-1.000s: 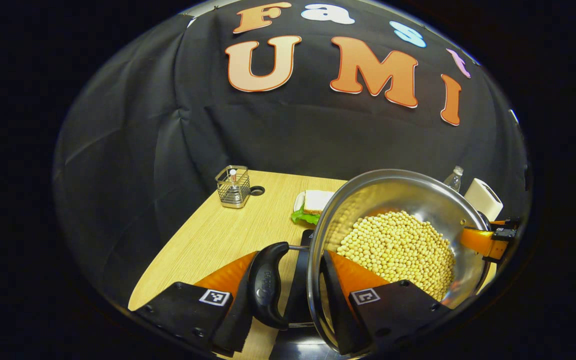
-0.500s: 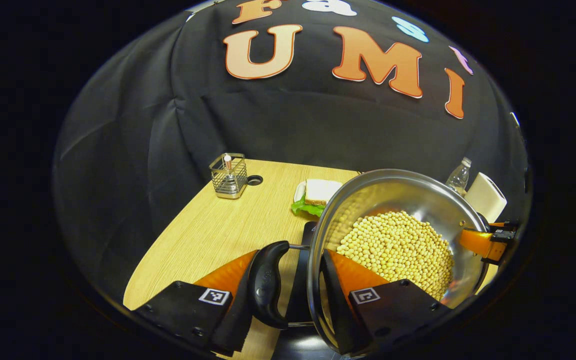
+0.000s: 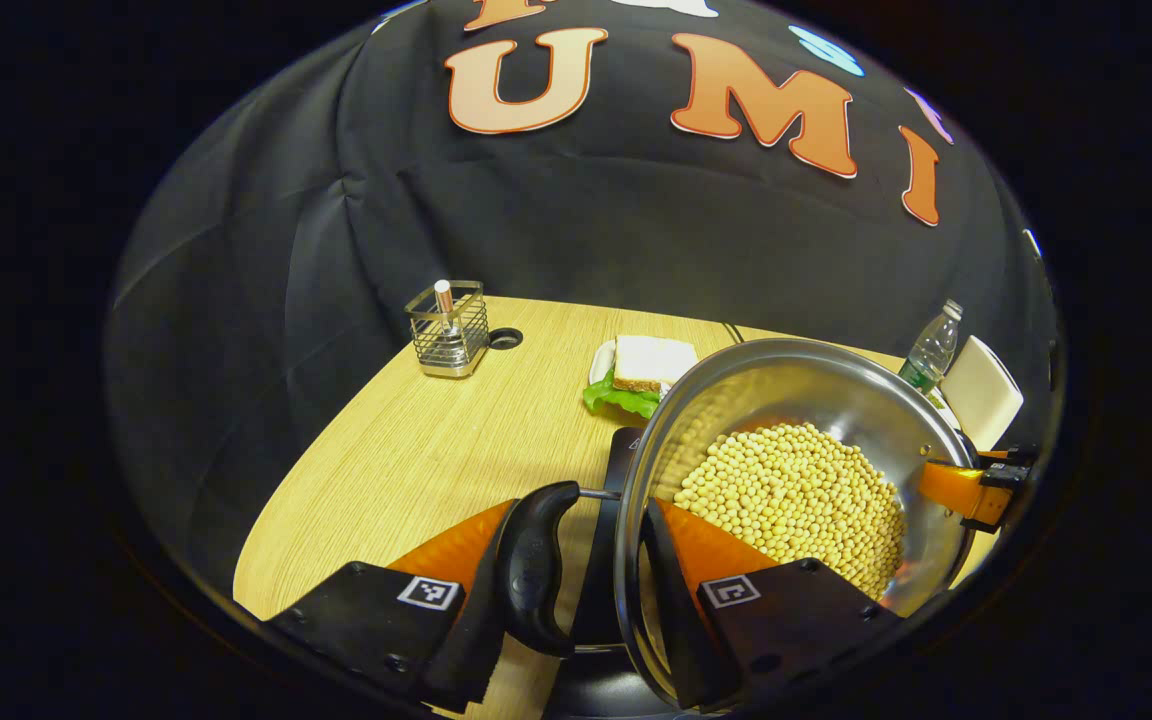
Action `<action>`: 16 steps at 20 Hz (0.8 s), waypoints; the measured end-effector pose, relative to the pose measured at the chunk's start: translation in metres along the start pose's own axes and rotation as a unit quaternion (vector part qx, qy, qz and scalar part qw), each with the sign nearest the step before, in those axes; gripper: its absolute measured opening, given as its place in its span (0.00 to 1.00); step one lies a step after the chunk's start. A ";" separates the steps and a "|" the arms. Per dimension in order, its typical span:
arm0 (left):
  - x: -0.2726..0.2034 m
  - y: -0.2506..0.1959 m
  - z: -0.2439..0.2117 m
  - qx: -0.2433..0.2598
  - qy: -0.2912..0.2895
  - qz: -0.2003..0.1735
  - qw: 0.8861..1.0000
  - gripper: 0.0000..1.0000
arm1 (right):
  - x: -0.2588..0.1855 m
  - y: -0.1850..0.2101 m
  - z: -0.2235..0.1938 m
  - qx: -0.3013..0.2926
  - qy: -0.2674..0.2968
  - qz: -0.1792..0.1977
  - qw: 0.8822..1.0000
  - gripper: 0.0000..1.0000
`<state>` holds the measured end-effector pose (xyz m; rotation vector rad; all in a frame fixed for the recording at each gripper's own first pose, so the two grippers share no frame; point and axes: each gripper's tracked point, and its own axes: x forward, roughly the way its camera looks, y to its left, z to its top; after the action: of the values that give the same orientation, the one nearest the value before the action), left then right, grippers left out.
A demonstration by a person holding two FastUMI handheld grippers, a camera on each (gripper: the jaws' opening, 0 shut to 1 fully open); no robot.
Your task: First push the handle of the pot to place it horizontally, then grasp the pot with both hands and set it on the induction cooktop.
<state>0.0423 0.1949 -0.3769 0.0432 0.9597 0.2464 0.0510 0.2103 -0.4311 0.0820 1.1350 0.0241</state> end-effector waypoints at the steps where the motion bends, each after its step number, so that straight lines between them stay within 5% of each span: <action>1: 0.000 0.000 0.000 -0.001 0.001 0.000 1.000 0.74 | 0.002 0.001 -0.001 -0.001 0.002 0.000 1.000 0.65; 8: 0.000 0.001 0.001 -0.005 0.004 -0.004 1.000 0.71 | 0.007 0.004 -0.002 -0.004 0.005 -0.003 1.000 0.65; 15: 0.005 0.002 0.002 0.023 -0.002 0.012 1.000 0.85 | 0.009 0.006 -0.005 -0.018 0.008 -0.002 1.000 0.66; 16: 0.005 0.003 0.002 0.025 -0.003 0.012 1.000 0.86 | 0.007 0.009 -0.004 -0.017 0.004 0.003 1.000 0.73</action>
<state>0.0459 0.1988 -0.3796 0.1013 0.9596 0.2434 0.0505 0.2195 -0.4386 0.0556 1.1414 0.0490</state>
